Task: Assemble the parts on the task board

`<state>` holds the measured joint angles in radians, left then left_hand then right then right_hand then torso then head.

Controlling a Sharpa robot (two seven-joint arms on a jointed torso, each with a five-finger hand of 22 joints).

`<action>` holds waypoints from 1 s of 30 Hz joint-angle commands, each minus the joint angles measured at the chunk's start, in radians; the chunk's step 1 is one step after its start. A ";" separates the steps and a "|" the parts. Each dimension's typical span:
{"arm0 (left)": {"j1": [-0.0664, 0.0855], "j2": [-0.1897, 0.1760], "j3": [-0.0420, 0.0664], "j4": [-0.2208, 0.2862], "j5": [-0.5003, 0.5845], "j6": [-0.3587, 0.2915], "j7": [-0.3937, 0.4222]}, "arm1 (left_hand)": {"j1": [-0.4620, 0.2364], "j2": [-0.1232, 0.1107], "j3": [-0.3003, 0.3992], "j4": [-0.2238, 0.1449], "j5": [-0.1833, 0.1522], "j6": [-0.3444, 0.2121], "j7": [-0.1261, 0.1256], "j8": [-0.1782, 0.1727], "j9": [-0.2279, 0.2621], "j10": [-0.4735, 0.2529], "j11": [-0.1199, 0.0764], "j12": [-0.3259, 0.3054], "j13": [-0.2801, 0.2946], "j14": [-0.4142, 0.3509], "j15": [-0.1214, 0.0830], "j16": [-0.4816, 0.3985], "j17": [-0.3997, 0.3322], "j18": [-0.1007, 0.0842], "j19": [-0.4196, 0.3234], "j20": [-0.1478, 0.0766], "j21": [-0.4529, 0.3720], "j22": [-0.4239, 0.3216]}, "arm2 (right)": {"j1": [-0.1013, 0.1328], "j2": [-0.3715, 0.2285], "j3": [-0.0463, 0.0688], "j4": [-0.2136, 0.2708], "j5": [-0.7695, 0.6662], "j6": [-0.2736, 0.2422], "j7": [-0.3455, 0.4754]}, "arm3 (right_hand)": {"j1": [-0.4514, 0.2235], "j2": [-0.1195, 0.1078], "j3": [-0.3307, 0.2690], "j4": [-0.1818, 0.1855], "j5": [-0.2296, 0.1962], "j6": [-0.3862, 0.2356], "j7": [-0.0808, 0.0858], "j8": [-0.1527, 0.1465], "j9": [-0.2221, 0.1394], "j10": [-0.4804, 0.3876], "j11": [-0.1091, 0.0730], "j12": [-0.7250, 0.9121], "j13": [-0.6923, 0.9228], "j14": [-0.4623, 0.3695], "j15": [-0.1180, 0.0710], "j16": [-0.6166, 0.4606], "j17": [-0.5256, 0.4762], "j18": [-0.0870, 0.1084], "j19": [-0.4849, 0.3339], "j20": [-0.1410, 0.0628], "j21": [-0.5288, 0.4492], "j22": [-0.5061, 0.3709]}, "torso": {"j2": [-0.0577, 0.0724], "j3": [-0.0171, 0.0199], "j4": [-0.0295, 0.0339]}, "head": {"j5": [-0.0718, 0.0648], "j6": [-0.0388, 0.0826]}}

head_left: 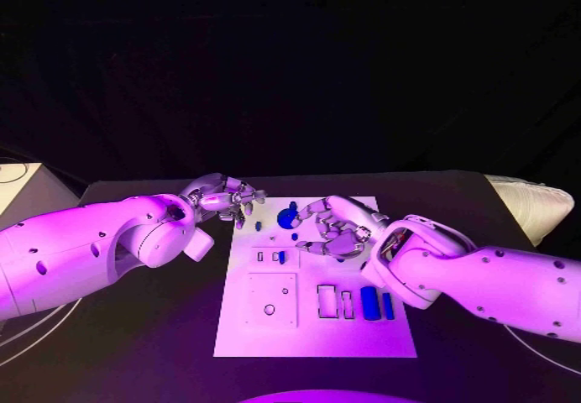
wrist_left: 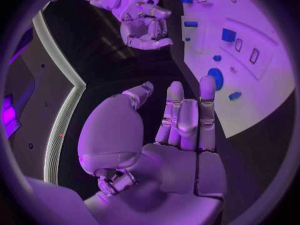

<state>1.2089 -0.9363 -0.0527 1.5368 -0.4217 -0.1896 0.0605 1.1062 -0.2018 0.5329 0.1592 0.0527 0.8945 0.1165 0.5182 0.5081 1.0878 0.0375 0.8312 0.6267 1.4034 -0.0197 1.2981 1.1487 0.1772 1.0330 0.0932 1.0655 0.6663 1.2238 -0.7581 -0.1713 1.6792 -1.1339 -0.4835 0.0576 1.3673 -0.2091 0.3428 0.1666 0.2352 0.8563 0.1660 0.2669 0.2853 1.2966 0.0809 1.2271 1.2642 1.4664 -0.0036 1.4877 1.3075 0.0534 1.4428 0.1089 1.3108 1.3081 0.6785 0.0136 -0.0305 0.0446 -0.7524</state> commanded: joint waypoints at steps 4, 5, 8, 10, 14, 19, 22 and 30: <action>0.003 0.010 0.001 -0.004 -0.244 0.107 -0.223 | -0.010 -0.004 0.021 0.024 0.001 -0.019 -0.022 0.102 0.117 0.007 -0.015 0.061 0.031 0.041 -0.015 0.060 0.081 -0.027 0.054 -0.010 0.074 0.103 | 0.043 -0.073 0.001 0.007 0.215 0.124 0.087 | 0.012 0.000 0.009 -0.001 0.005 -0.003 0.001 -0.001 -0.001 -0.010 -0.001 -0.007 -0.003 0.062 0.009 -0.005 0.119 0.009 -0.008 0.000 -0.008 0.116 | -0.019 0.0035 0.0016 | 0.017 -0.016; 0.004 0.014 0.001 -0.005 -0.269 0.117 -0.246 | -0.005 -0.005 0.029 0.024 0.001 -0.015 -0.031 0.120 0.139 0.032 -0.022 0.094 0.064 0.055 -0.022 0.079 0.107 -0.033 0.078 -0.014 0.098 0.139 | 0.052 -0.086 0.001 0.000 0.230 0.123 0.088 | 0.012 0.000 0.010 -0.001 0.005 -0.003 0.001 -0.001 -0.001 -0.009 -0.001 -0.006 -0.003 0.062 0.009 -0.004 0.121 0.009 -0.007 0.000 -0.005 0.117 | -0.020 0.0040 0.0014 | 0.018 -0.018; 0.004 0.026 0.001 -0.010 -0.323 0.148 -0.301 | 0.014 -0.009 0.069 0.019 0.002 -0.014 -0.046 0.153 0.184 0.066 -0.039 0.143 0.115 0.074 -0.036 0.105 0.145 -0.040 0.107 -0.024 0.131 0.186 | 0.074 -0.111 0.003 -0.019 0.259 0.117 0.088 | 0.012 0.000 0.010 -0.001 0.006 -0.003 0.001 -0.001 -0.001 -0.009 -0.001 -0.006 -0.002 0.063 0.009 -0.003 0.122 0.008 -0.005 0.000 -0.002 0.119 | -0.025 0.0052 0.0012 | 0.018 -0.022; 0.005 0.037 0.001 -0.014 -0.360 0.183 -0.345 | 0.006 -0.050 0.210 0.005 0.001 -0.029 -0.051 0.165 0.229 0.057 -0.044 0.145 0.111 0.072 -0.040 0.102 0.144 -0.042 0.105 -0.033 0.141 0.196 | 0.087 -0.127 0.004 -0.033 0.277 0.111 0.087 | 0.012 0.000 0.010 -0.001 0.006 -0.003 0.001 -0.001 -0.001 -0.008 -0.001 -0.005 -0.002 0.063 0.009 -0.003 0.122 0.008 -0.005 0.000 -0.002 0.119 | -0.026 0.0058 0.0005 | 0.018 -0.023; 0.006 0.059 0.000 -0.023 -0.432 0.259 -0.435 | -0.099 -0.061 0.228 0.055 0.000 -0.053 -0.030 0.157 0.249 0.003 -0.023 0.088 0.038 0.040 -0.024 0.054 0.078 -0.031 0.051 -0.027 0.099 0.127 | 0.107 -0.150 0.005 -0.055 0.306 0.103 0.083 | 0.005 -0.001 0.011 0.003 0.006 -0.009 0.003 -0.003 -0.002 -0.009 0.001 -0.007 -0.004 0.062 0.010 -0.004 0.121 0.009 -0.007 0.001 -0.006 0.117 | -0.026 0.0073 0.0009 | 0.016 -0.023; 0.007 0.098 -0.003 -0.041 -0.504 0.305 -0.497 | -0.130 -0.035 -0.006 0.130 -0.002 -0.068 -0.025 0.152 0.286 -0.013 -0.016 0.091 0.030 0.031 -0.017 0.038 0.062 -0.026 0.035 -0.016 0.079 0.105 | 0.119 -0.161 0.006 -0.075 0.324 0.097 0.070 | 0.001 -0.003 0.011 0.006 0.006 -0.015 0.004 -0.005 -0.004 -0.013 0.002 -0.011 -0.008 0.061 0.011 -0.007 0.117 0.010 -0.009 0.002 -0.011 0.115 | -0.024 0.0076 0.0021 | 0.015 -0.023; 0.010 0.120 -0.005 -0.053 -0.522 0.314 -0.512 | -0.120 -0.020 -0.059 0.131 -0.001 -0.070 -0.024 0.144 0.293 -0.016 -0.015 0.092 0.029 0.029 -0.016 0.034 0.058 -0.024 0.031 -0.015 0.073 0.098 | 0.122 -0.161 0.006 -0.080 0.327 0.093 0.065 | 0.000 -0.003 0.011 0.006 0.006 -0.016 0.004 -0.005 -0.004 -0.015 0.002 -0.012 -0.009 0.060 0.011 -0.007 0.115 0.010 -0.011 0.002 -0.014 0.113 | -0.023 0.0086 0.0009 | 0.015 -0.024; 0.019 0.171 -0.014 -0.087 -0.540 0.346 -0.526 | -0.098 0.007 -0.112 0.133 -0.001 -0.078 -0.019 0.129 0.302 -0.031 -0.010 0.089 0.025 0.015 -0.011 0.013 0.033 -0.019 0.006 -0.011 0.049 0.064 | 0.126 -0.156 0.006 -0.089 0.328 0.091 0.051 | -0.001 -0.005 0.013 0.007 0.012 -0.023 0.005 -0.007 -0.005 -0.017 0.003 -0.014 -0.012 0.059 0.012 -0.009 0.113 0.012 -0.014 0.003 -0.021 0.110 | -0.022 0.0071 0.0025 | 0.014 -0.023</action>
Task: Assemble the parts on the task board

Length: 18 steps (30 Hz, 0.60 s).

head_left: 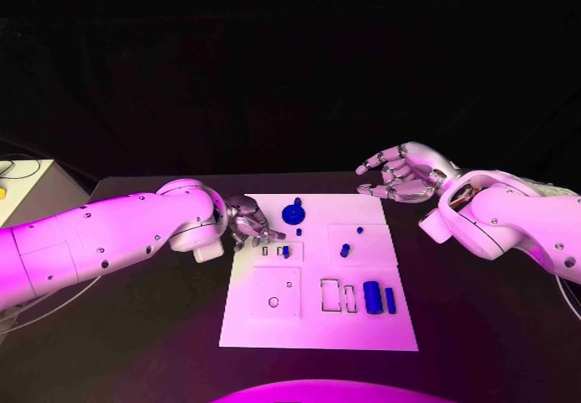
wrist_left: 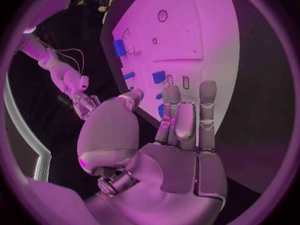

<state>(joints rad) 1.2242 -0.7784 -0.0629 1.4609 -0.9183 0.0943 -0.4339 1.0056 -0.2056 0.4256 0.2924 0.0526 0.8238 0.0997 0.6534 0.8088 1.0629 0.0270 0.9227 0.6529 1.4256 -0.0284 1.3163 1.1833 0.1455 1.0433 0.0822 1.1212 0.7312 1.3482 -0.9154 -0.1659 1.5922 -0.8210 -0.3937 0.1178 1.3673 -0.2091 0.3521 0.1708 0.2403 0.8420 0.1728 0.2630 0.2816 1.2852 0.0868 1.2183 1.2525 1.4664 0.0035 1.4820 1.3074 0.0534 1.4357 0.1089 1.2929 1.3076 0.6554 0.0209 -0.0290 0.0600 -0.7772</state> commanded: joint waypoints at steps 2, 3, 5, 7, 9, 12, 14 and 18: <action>0.008 0.024 -0.011 -0.022 -0.050 0.073 -0.034 | 0.004 0.013 -0.009 0.000 -0.001 -0.008 -0.001 -0.008 0.002 -0.007 0.002 -0.003 -0.002 -0.009 -0.002 -0.007 -0.004 0.014 -0.007 0.001 -0.009 -0.005 | 0.002 0.003 0.001 -0.004 0.010 0.004 -0.013 | 0.002 -0.006 0.011 0.001 0.031 -0.010 -0.001 -0.002 -0.002 -0.005 -0.002 -0.004 0.000 0.059 0.006 -0.003 0.114 0.011 -0.006 0.004 -0.002 0.112 | 0.001 0.0000 0.0009 | -0.001 0.001; 0.009 0.030 -0.013 -0.027 -0.054 0.077 -0.034 | 0.006 0.016 -0.011 -0.001 0.000 -0.009 -0.001 -0.010 0.002 -0.008 0.002 -0.003 -0.002 -0.010 -0.002 -0.008 -0.004 0.014 -0.008 0.001 -0.010 -0.006 | 0.002 0.004 0.001 -0.004 0.007 0.005 -0.014 | 0.002 -0.006 0.012 0.000 0.033 -0.010 -0.001 -0.001 -0.002 -0.005 -0.002 -0.003 0.000 0.059 0.006 -0.003 0.114 0.011 -0.005 0.004 -0.001 0.113 | 0.001 0.0004 0.0006 | 0.000 0.001; 0.011 0.041 -0.018 -0.037 -0.060 0.083 -0.036 | 0.011 0.019 -0.012 -0.002 0.000 -0.009 -0.001 -0.011 0.003 -0.009 0.002 -0.003 -0.002 -0.010 -0.001 -0.008 -0.005 0.014 -0.009 0.001 -0.011 -0.007 | 0.002 0.006 0.001 -0.005 0.002 0.008 -0.017 | 0.002 -0.006 0.012 0.000 0.033 -0.010 -0.001 -0.001 -0.002 -0.005 -0.002 -0.003 0.000 0.059 0.006 -0.003 0.114 0.011 -0.005 0.004 -0.001 0.113 | 0.000 -0.0001 -0.0005 | 0.000 0.000; 0.012 0.053 -0.021 -0.045 -0.064 0.084 -0.037 | 0.015 0.021 -0.013 -0.003 0.000 -0.010 0.000 -0.012 0.003 -0.010 0.002 -0.003 -0.003 -0.010 -0.001 -0.008 -0.005 0.014 -0.009 0.002 -0.011 -0.007 | 0.002 0.008 0.001 -0.007 -0.001 0.010 -0.019 | 0.002 -0.006 0.012 0.000 0.033 -0.010 -0.001 -0.001 -0.002 -0.005 -0.002 -0.003 0.000 0.059 0.006 -0.003 0.114 0.011 -0.005 0.004 -0.001 0.113 | 0.001 -0.0008 -0.0005 | -0.001 0.000; 0.013 0.064 -0.023 -0.052 -0.067 0.081 -0.037 | 0.016 0.022 -0.014 -0.003 0.000 -0.010 0.000 -0.012 0.004 -0.010 0.003 -0.003 -0.003 -0.010 -0.001 -0.008 -0.005 0.014 -0.010 0.002 -0.012 -0.008 | 0.002 0.010 0.001 -0.009 -0.003 0.013 -0.022 | 0.002 -0.006 0.012 0.000 0.033 -0.010 -0.001 -0.001 -0.002 -0.005 -0.002 -0.003 0.000 0.059 0.006 -0.003 0.114 0.011 -0.005 0.004 -0.001 0.113 | 0.001 -0.0019 -0.0002 | -0.004 -0.001; 0.013 0.077 -0.025 -0.062 -0.068 0.074 -0.038 | 0.017 0.022 -0.014 -0.003 0.000 -0.010 0.000 -0.013 0.004 -0.011 0.003 -0.003 -0.003 -0.012 -0.001 -0.011 -0.009 0.015 -0.014 0.002 -0.015 -0.014 | 0.002 0.013 0.001 -0.011 -0.010 0.021 -0.027 | 0.004 -0.010 0.023 -0.001 0.073 -0.007 -0.001 0.004 -0.002 -0.004 -0.002 -0.001 0.000 0.059 0.006 -0.002 0.115 0.012 -0.006 0.004 -0.003 0.113 | 0.002 -0.0014 -0.0007 | -0.002 -0.001; 0.014 0.084 -0.026 -0.067 -0.069 0.071 -0.039 | 0.017 0.022 -0.015 -0.002 0.000 -0.010 0.000 -0.013 0.004 -0.011 0.003 -0.003 -0.003 -0.012 -0.001 -0.010 -0.008 0.015 -0.013 0.002 -0.015 -0.013 | 0.002 0.015 0.001 -0.012 -0.016 0.025 -0.029 | 0.004 -0.012 0.033 -0.003 0.099 -0.005 -0.001 0.007 -0.002 -0.004 -0.003 -0.001 -0.001 0.059 0.005 -0.003 0.114 0.012 -0.005 0.004 -0.003 0.113 | 0.003 -0.0003 -0.0011 | -0.003 -0.002; 0.014 0.100 -0.027 -0.075 -0.068 0.073 -0.040 | 0.016 0.024 -0.016 -0.001 -0.001 -0.011 0.000 -0.014 0.004 -0.012 0.003 -0.003 -0.003 -0.013 -0.001 -0.012 -0.011 0.016 -0.017 0.002 -0.018 -0.019 | 0.002 0.022 0.001 -0.016 -0.035 0.031 -0.036 | 0.004 -0.013 0.036 -0.003 0.104 -0.004 -0.001 0.008 -0.002 -0.007 -0.003 -0.005 -0.005 0.058 0.005 -0.004 0.112 0.012 -0.007 0.004 -0.007 0.112 | 0.002 0.0007 -0.0015 | -0.005 -0.004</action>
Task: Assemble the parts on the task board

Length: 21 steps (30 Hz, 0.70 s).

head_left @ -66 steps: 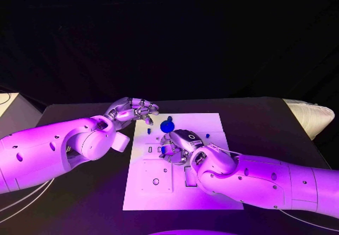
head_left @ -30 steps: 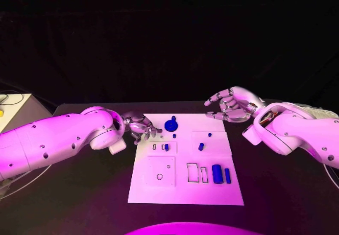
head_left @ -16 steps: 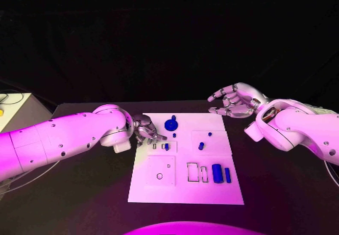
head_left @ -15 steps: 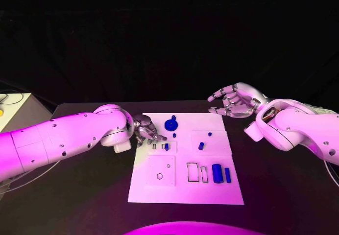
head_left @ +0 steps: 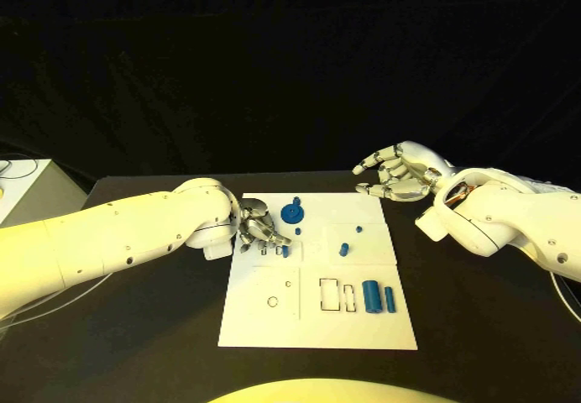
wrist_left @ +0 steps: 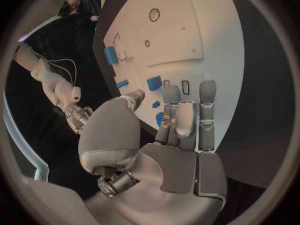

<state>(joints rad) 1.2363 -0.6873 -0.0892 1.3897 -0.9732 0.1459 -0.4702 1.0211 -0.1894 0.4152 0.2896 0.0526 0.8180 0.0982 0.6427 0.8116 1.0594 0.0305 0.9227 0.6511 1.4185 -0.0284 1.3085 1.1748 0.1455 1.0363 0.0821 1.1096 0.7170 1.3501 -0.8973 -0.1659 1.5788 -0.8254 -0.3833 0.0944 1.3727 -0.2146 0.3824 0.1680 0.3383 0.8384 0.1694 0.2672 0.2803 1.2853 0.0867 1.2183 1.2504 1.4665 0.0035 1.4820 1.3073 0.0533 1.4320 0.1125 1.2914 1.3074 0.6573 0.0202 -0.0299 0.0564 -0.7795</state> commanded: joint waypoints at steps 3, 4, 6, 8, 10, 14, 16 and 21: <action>0.002 0.017 -0.001 -0.010 -0.013 0.026 -0.003 | 0.001 0.009 -0.008 0.002 -0.001 -0.006 0.003 -0.004 0.002 -0.010 0.000 -0.004 -0.002 -0.009 0.000 -0.009 -0.008 0.018 -0.016 0.003 -0.012 -0.014 | 0.000 0.007 0.001 -0.005 -0.060 0.021 -0.015 | -0.001 -0.008 0.010 -0.001 0.011 0.001 0.002 0.005 -0.001 -0.009 -0.003 -0.007 -0.005 0.057 0.005 -0.006 0.110 0.013 -0.005 0.000 -0.008 0.111 | 0.000 0.0001 0.0005 | -0.001 -0.003; 0.002 0.021 -0.001 -0.012 -0.012 0.028 -0.003 | 0.002 0.009 -0.009 0.002 -0.001 -0.007 0.003 -0.005 0.002 -0.011 0.001 -0.004 -0.002 -0.009 0.000 -0.009 -0.008 0.018 -0.019 0.003 -0.014 -0.017 | 0.000 0.009 0.001 -0.006 -0.068 0.021 -0.017 | -0.001 -0.009 0.011 -0.001 0.013 0.001 0.002 0.005 -0.001 -0.009 -0.003 -0.008 -0.006 0.057 0.005 -0.006 0.109 0.013 -0.005 0.000 -0.009 0.110 | 0.001 0.0002 0.0003 | -0.001 -0.003; 0.002 0.027 -0.001 -0.016 -0.012 0.033 -0.003 | 0.002 0.010 -0.009 0.002 -0.001 -0.008 0.003 -0.005 0.002 -0.012 0.001 -0.004 -0.002 -0.010 0.001 -0.010 -0.009 0.018 -0.019 0.003 -0.014 -0.017 | 0.000 0.011 0.001 -0.008 -0.079 0.022 -0.019 | -0.001 -0.009 0.011 -0.001 0.013 0.001 0.002 0.005 -0.001 -0.009 -0.003 -0.008 -0.006 0.057 0.005 -0.006 0.109 0.013 -0.005 0.000 -0.009 0.110 | 0.001 0.0002 0.0009 | -0.003 -0.004; 0.002 0.031 -0.002 -0.018 -0.012 0.036 -0.003 | 0.004 0.011 -0.010 0.001 -0.001 -0.008 0.004 -0.006 0.003 -0.013 0.001 -0.004 -0.002 -0.010 0.001 -0.010 -0.009 0.018 -0.019 0.003 -0.014 -0.017 | 0.000 0.013 0.001 -0.009 -0.084 0.021 -0.020 | -0.001 -0.009 0.011 -0.001 0.013 0.001 0.002 0.005 -0.001 -0.009 -0.003 -0.008 -0.006 0.057 0.005 -0.006 0.109 0.013 -0.005 0.000 -0.009 0.110 | 0.002 0.0001 0.0005 | -0.003 -0.005; 0.002 0.035 -0.002 -0.022 -0.012 0.040 -0.003 | 0.005 0.012 -0.010 0.001 -0.001 -0.009 0.004 -0.006 0.003 -0.013 0.002 -0.004 -0.002 -0.010 0.001 -0.010 -0.008 0.018 -0.021 0.004 -0.016 -0.019 | -0.001 0.014 0.001 -0.009 -0.089 0.021 -0.022 | -0.001 -0.009 0.011 -0.001 0.013 0.001 0.002 0.005 -0.001 -0.009 -0.003 -0.008 -0.006 0.057 0.005 -0.006 0.109 0.013 -0.005 0.000 -0.009 0.110 | 0.002 0.0003 0.0004 | -0.005 -0.007; 0.002 0.041 -0.003 -0.028 -0.012 0.049 -0.004 | 0.008 0.013 -0.010 0.000 -0.001 -0.009 0.004 -0.007 0.004 -0.014 0.002 -0.004 -0.003 -0.011 0.001 -0.010 -0.008 0.018 -0.020 0.004 -0.015 -0.017 | -0.001 0.015 0.001 -0.010 -0.092 0.019 -0.024 | -0.001 -0.010 0.014 -0.002 0.016 0.002 0.002 0.006 -0.001 -0.009 -0.003 -0.008 -0.006 0.057 0.005 -0.007 0.109 0.014 -0.006 0.000 -0.011 0.109 | 0.002 0.0002 0.0005 | -0.008 -0.009; 0.002 0.044 -0.003 -0.031 -0.012 0.057 -0.005 | 0.010 0.014 -0.010 0.000 0.000 -0.009 0.004 -0.007 0.004 -0.015 0.002 -0.004 -0.003 -0.010 0.002 -0.008 -0.006 0.018 -0.020 0.004 -0.015 -0.016 | -0.001 0.015 0.001 -0.011 -0.093 0.018 -0.026 | -0.001 -0.010 0.014 -0.002 0.016 0.002 0.002 0.006 -0.001 -0.009 -0.003 -0.008 -0.006 0.057 0.005 -0.007 0.109 0.014 -0.006 0.000 -0.011 0.109 | 0.002 0.0000 0.0008 | -0.009 -0.011; 0.001 0.050 -0.005 -0.038 -0.021 0.075 -0.008 | 0.016 0.020 -0.009 0.000 0.000 -0.008 0.004 -0.007 0.006 -0.014 0.002 -0.002 -0.002 -0.002 0.002 0.004 0.012 0.014 -0.005 0.005 -0.002 0.006 | -0.002 0.016 0.001 -0.012 -0.093 0.018 -0.028 | -0.002 -0.010 0.015 -0.002 0.018 0.002 0.002 0.007 -0.001 -0.008 -0.003 -0.006 -0.005 0.056 0.005 -0.007 0.108 0.014 -0.006 0.000 -0.011 0.110 | 0.003 -0.0005 0.0018 | -0.011 -0.014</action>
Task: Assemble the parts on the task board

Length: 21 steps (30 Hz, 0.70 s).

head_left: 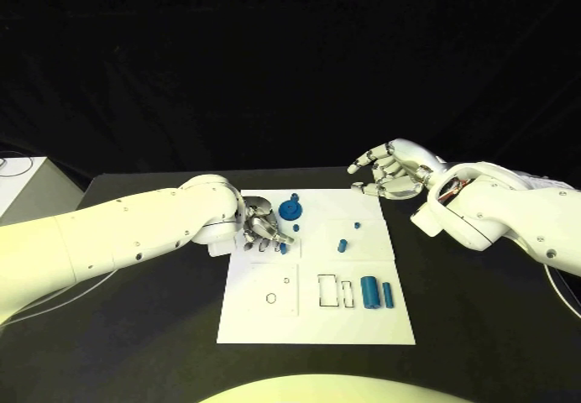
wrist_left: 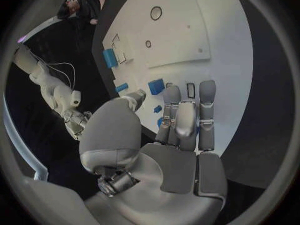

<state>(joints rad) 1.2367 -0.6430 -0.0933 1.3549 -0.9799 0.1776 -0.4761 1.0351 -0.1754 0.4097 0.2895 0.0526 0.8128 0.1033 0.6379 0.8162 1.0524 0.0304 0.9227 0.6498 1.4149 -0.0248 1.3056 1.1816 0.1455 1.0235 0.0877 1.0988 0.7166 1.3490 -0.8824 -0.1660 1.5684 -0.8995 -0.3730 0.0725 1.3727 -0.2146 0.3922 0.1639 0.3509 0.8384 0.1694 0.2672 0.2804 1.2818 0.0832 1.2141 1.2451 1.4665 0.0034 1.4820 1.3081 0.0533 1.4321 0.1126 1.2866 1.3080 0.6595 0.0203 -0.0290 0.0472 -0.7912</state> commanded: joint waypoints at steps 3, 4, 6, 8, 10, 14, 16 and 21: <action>0.001 0.009 -0.002 -0.006 -0.018 0.050 -0.003 | 0.003 0.007 -0.003 0.000 0.000 -0.002 -0.001 -0.003 0.002 -0.007 0.002 -0.002 -0.001 0.003 -0.002 0.009 0.007 0.014 0.009 -0.001 0.009 0.008 | -0.001 0.002 0.001 -0.002 -0.019 0.009 -0.006 | -0.002 -0.010 0.007 0.002 0.006 0.003 0.002 0.007 -0.001 -0.005 0.000 -0.002 0.000 0.056 0.005 -0.008 0.106 0.014 -0.007 0.000 -0.009 0.108 | 0.001 -0.0008 0.0011 | -0.003 -0.006; 0.001 0.010 -0.002 -0.006 -0.019 0.052 -0.003 | 0.003 0.007 -0.003 0.000 -0.001 -0.002 -0.001 -0.003 0.002 -0.007 0.002 -0.001 -0.001 0.004 -0.002 0.010 0.009 0.013 0.011 -0.001 0.012 0.012 | -0.001 0.002 0.001 -0.002 -0.019 0.010 -0.006 | -0.002 -0.010 0.008 0.002 0.007 0.004 0.002 0.007 -0.001 -0.004 0.000 -0.002 0.000 0.056 0.005 -0.008 0.106 0.014 -0.006 0.000 -0.008 0.108 | 0.001 -0.0008 0.0011 | -0.002 -0.007; 0.001 0.012 -0.003 -0.008 -0.021 0.055 -0.004 | 0.003 0.009 -0.003 0.001 0.000 -0.002 -0.001 -0.003 0.003 -0.006 0.002 -0.001 -0.001 0.006 -0.002 0.013 0.012 0.013 0.013 -0.001 0.013 0.014 | -0.002 0.003 0.001 -0.003 -0.017 0.010 -0.006 | -0.002 -0.010 0.008 0.002 0.008 0.004 0.002 0.008 -0.001 -0.003 0.000 -0.001 0.001 0.056 0.004 -0.008 0.106 0.014 -0.007 0.000 -0.008 0.108 | 0.001 -0.0009 0.0011 | -0.002 -0.008; 0.001 0.015 -0.003 -0.010 -0.021 0.058 -0.004 | 0.004 0.010 -0.003 0.001 0.000 -0.002 -0.001 -0.003 0.003 -0.006 0.002 0.000 -0.001 0.006 -0.002 0.014 0.013 0.012 0.014 -0.001 0.014 0.016 | -0.003 0.004 0.001 -0.004 -0.016 0.010 -0.005 | -0.002 -0.010 0.008 0.002 0.008 0.004 0.002 0.008 -0.001 -0.003 0.000 -0.001 0.001 0.056 0.004 -0.008 0.106 0.014 -0.007 0.000 -0.008 0.108 | 0.001 -0.0004 0.0013 | -0.002 -0.011; 0.001 0.017 -0.004 -0.012 -0.022 0.060 -0.004 | 0.004 0.011 -0.003 0.001 -0.001 -0.002 -0.001 -0.003 0.003 -0.006 0.002 0.000 -0.001 0.007 -0.002 0.016 0.015 0.012 0.015 -0.001 0.015 0.018 | -0.004 0.004 0.001 -0.005 -0.016 0.010 -0.005 | -0.002 -0.010 0.008 0.002 0.008 0.004 0.002 0.008 -0.001 -0.003 0.000 -0.001 0.001 0.056 0.004 -0.008 0.106 0.014 -0.007 0.000 -0.008 0.108 | 0.000 -0.0002 0.0011 | 0.000 -0.014; 0.001 0.019 -0.004 -0.014 -0.022 0.062 -0.004 | 0.005 0.013 -0.002 0.001 -0.001 -0.001 -0.001 -0.003 0.004 -0.006 0.002 0.001 -0.001 0.008 -0.002 0.017 0.016 0.012 0.016 0.000 0.016 0.018 | -0.005 0.006 0.001 -0.006 -0.015 0.011 -0.005 | -0.002 -0.010 0.010 0.002 0.008 0.005 0.002 0.009 0.000 -0.003 0.000 -0.001 0.000 0.055 0.004 -0.009 0.105 0.014 -0.007 0.000 -0.010 0.107 | 0.000 0.0002 0.0004 | -0.001 -0.015; 0.001 0.020 -0.004 -0.014 -0.022 0.063 -0.004 | 0.006 0.015 -0.002 0.001 -0.001 -0.001 -0.001 -0.003 0.004 -0.006 0.002 0.001 -0.001 0.009 -0.002 0.019 0.018 0.012 0.016 0.000 0.016 0.019 | -0.006 0.007 0.001 -0.007 -0.015 0.011 -0.005 | -0.002 -0.010 0.010 0.002 0.008 0.006 0.001 0.009 0.000 -0.002 -0.001 0.000 0.001 0.056 0.004 -0.009 0.105 0.014 -0.007 0.000 -0.010 0.107 | -0.001 0.0000 0.0007 | -0.002 -0.016; 0.001 0.020 -0.005 -0.015 -0.022 0.068 -0.004 | 0.006 0.016 -0.001 0.001 -0.001 0.000 -0.001 -0.003 0.005 -0.005 0.002 0.002 -0.001 0.010 -0.002 0.020 0.020 0.012 0.018 0.000 0.018 0.021 | -0.007 0.007 0.001 -0.008 -0.015 0.011 -0.006 | -0.002 -0.010 0.010 0.002 0.008 0.006 0.001 0.009 0.000 -0.002 -0.001 0.000 0.001 0.056 0.004 -0.009 0.105 0.014 -0.007 0.000 -0.010 0.107 | -0.001 0.0000 0.0022 | -0.004 -0.017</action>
<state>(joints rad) 1.2366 -0.6259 -0.0975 1.3410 -0.9944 0.2180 -0.4808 1.0423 -0.1683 0.4097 0.2895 0.0526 0.8128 0.1032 0.6380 0.8203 1.0525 0.0303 0.9227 0.6498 1.4188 -0.0286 1.3214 1.2007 0.1456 1.0312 0.0878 1.1104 0.7369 1.3428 -0.8763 -0.1661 1.5619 -0.9071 -0.3709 0.0679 1.3727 -0.2146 0.3951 0.1668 0.3546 0.8385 0.1693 0.2709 0.2805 1.2819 0.0833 1.2141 1.2453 1.4665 0.0034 1.4761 1.3078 0.0533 1.4321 0.1126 1.2819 1.3076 0.6587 0.0201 -0.0279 0.0450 -0.8080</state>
